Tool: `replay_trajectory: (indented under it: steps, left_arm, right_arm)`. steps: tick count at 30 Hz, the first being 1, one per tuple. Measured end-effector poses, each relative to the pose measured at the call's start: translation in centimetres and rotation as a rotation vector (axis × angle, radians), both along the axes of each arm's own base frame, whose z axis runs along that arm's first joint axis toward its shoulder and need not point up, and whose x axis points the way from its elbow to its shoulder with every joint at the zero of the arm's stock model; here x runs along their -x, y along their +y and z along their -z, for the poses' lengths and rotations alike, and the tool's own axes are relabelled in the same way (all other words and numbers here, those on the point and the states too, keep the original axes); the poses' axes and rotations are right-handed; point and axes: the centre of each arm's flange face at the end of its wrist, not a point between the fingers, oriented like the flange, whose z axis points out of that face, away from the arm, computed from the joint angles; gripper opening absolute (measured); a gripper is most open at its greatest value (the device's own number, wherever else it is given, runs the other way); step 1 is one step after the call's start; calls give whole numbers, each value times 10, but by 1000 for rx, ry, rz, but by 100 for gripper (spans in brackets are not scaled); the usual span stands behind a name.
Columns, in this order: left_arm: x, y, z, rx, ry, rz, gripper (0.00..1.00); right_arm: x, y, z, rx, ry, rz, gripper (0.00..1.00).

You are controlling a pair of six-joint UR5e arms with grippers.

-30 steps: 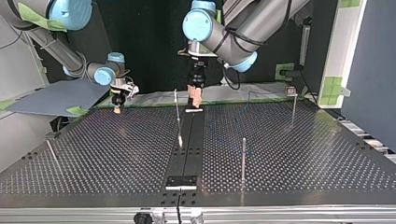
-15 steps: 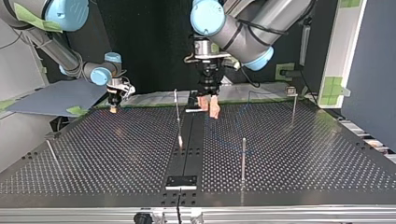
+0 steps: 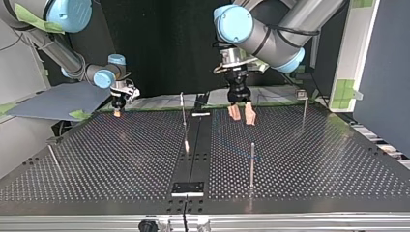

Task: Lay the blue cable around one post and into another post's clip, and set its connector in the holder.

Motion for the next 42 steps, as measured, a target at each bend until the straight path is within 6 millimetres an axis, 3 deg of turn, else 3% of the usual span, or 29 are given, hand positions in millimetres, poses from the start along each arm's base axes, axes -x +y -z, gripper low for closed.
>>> replay_trajectory:
  steps: [15,21,31,42]
  left_arm:
    - [-40,33,-5,110,-46,8,100]
    - [-66,46,-18,161,-77,14,100]
    - [-121,69,-13,231,-88,23,100]
    - [-148,66,-42,309,-126,108,100]
  right_arm:
    - [-2,0,-1,6,-9,-2,0]
    - [-4,0,-1,10,-12,-3,0]
    - [-5,0,-1,14,-11,-11,0]
    - [-6,0,-1,14,-8,-15,0]
